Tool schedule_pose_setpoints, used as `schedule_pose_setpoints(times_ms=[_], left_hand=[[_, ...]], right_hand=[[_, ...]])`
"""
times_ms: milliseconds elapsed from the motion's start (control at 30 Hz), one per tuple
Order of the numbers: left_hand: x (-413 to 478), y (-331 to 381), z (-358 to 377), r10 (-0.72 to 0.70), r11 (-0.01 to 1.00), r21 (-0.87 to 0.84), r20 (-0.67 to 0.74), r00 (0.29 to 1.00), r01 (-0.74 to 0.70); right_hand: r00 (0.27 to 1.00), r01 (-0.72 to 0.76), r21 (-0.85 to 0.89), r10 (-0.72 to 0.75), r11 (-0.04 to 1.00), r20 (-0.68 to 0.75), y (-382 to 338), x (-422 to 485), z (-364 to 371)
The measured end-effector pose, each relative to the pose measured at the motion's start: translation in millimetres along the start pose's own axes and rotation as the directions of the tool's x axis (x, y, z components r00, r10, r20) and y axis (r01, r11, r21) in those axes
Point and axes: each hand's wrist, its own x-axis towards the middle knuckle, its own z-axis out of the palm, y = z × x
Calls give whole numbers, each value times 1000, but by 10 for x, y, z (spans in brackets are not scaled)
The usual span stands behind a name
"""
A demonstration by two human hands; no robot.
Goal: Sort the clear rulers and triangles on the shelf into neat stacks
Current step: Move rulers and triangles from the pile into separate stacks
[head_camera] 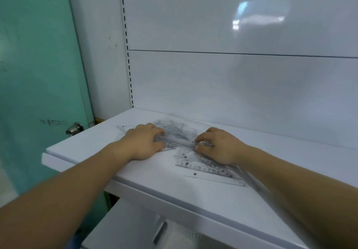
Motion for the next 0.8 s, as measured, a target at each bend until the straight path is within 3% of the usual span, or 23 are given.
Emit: schedule_pose_setpoints(times_ms=[133, 333, 533, 633, 733, 800], left_hand=[[120, -60, -28, 104, 994, -37, -36, 994, -105], [185, -208, 17, 260, 936, -208, -139, 956, -285], [194, -271, 147, 336, 896, -222, -226, 914, -385], [228, -311, 147, 280, 931, -158, -267, 922, -329], [262, -358, 154, 202, 971, -98, -153, 967, -218], [253, -365, 154, 179, 969, -150, -129, 975, -197]], right_hand=[[998, -67, -31, 66, 997, -20, -113, 33, 4], [937, -340, 122, 346, 932, -34, -308, 80, 45], [869, -432, 189, 463, 882, -175, -433, 40, 152], [856, -429, 151, 455, 890, -248, -409, 18, 187], [852, -418, 93, 426, 904, -303, -373, -9, 189], [851, -409, 89, 415, 908, -323, -355, -14, 199]])
